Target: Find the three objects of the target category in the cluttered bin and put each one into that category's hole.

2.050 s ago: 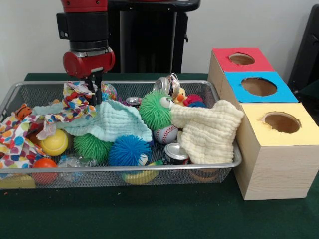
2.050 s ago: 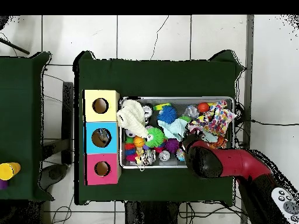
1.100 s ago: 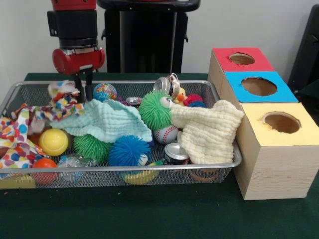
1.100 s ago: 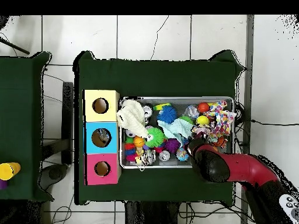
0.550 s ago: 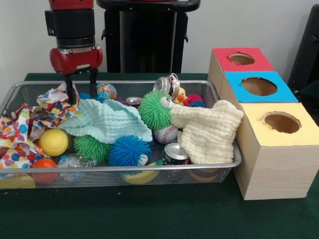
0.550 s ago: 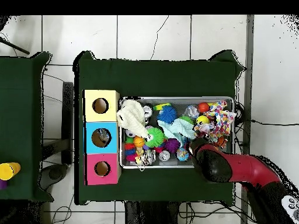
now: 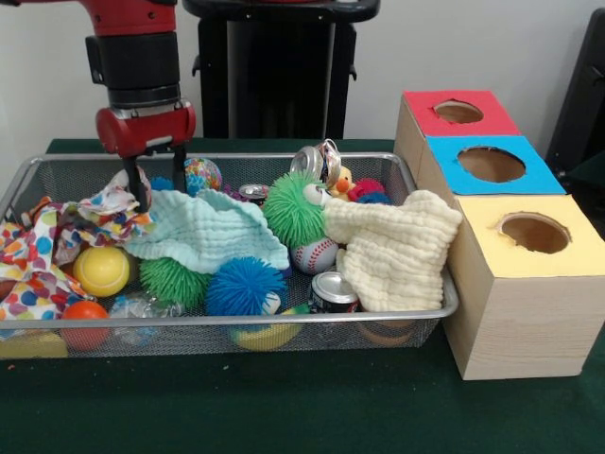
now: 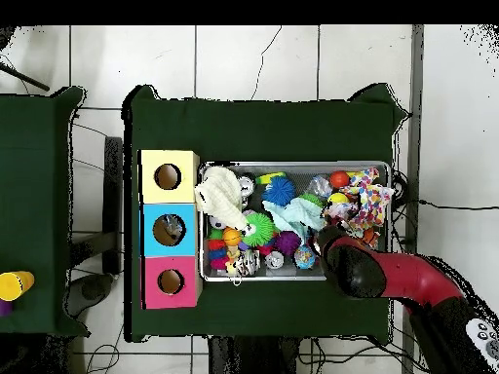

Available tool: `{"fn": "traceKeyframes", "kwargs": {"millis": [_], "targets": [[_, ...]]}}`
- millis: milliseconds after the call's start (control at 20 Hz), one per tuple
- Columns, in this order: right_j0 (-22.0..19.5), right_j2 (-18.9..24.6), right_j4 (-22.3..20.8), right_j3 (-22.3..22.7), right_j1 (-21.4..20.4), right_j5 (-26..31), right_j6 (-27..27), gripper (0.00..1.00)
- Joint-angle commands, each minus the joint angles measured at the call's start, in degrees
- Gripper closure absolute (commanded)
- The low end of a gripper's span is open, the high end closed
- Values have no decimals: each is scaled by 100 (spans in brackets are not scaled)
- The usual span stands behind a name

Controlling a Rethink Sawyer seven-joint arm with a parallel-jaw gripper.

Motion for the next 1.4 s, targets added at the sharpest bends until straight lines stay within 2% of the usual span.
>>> {"fn": "traceKeyframes", "kwargs": {"millis": [50,450,750,850,900,1000,1050,1400], "targets": [[81,316,165,-797,573,716,222,0],[-1,456,241,-826,583,854,154,0],[-52,487,222,-638,491,619,294,0],[-214,630,381,-202,56,699,360,0],[-272,720,549,21,-295,915,349,0],[-202,701,832,181,-831,1395,326,0],[-158,675,911,193,-955,1532,322,0],[-18,573,1038,120,-1130,1759,281,0]]}}
